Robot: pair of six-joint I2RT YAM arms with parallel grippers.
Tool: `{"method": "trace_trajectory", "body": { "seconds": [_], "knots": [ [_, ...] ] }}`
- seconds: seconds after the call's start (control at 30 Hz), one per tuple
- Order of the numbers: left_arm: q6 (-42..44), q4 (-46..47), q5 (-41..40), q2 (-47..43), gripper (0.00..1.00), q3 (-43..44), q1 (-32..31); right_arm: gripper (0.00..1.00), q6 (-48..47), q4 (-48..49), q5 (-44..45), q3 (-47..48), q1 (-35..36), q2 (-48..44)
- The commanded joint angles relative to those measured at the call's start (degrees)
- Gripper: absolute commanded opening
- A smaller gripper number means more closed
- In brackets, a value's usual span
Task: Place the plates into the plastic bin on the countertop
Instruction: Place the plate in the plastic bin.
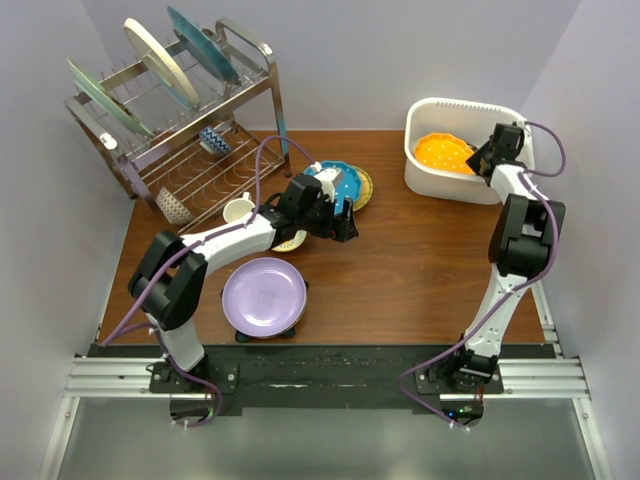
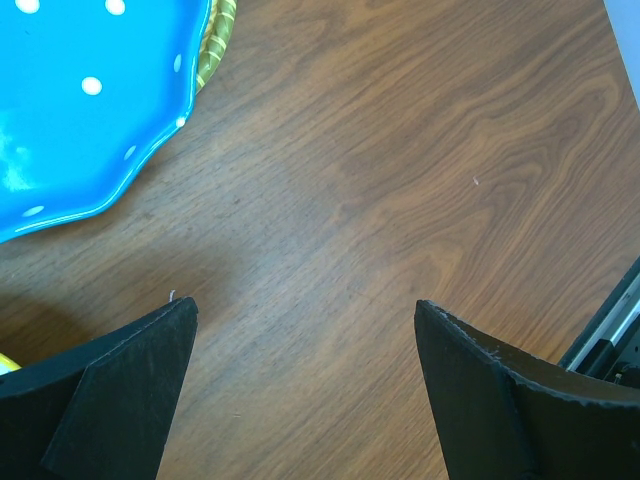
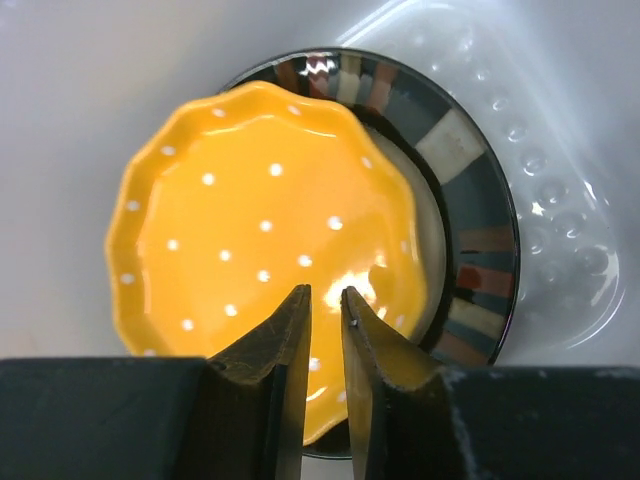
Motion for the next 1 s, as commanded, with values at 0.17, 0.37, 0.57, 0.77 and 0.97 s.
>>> {"method": "trace_trajectory", "body": {
  "seconds": [0.17,0.37,0.57,0.77,0.97],
  "knots": [
    [0.9,0.8,-0.6,-2.1,0.95,0.7,0.0,0.30,0.5,4.2,0.4,-2.0,-0.4,-7.0],
    [0.9,1.0,-0.8,-3.0,0.95,0.0,0.1,0.44,0.7,4.4,-0.7,-3.0,-0.4,-8.4],
    [0.9,1.2,-1.1,-3.7,0.95,-0.8,0.0,0.61,1.2,3.9,-3.2,-3.6,-0.4,-10.5],
    [0.9,1.3,-1.2,-4.0,0.95,-1.5,0.0,0.73,2.4,5.5,-5.8,-6.8,-0.1,-14.0],
    [0.9,1.4,-1.4,-4.4,0.96,-2.1,0.1,0.86,2.3,5.5,-5.6,-8.8,1.4,-17.6]
  ]
}}
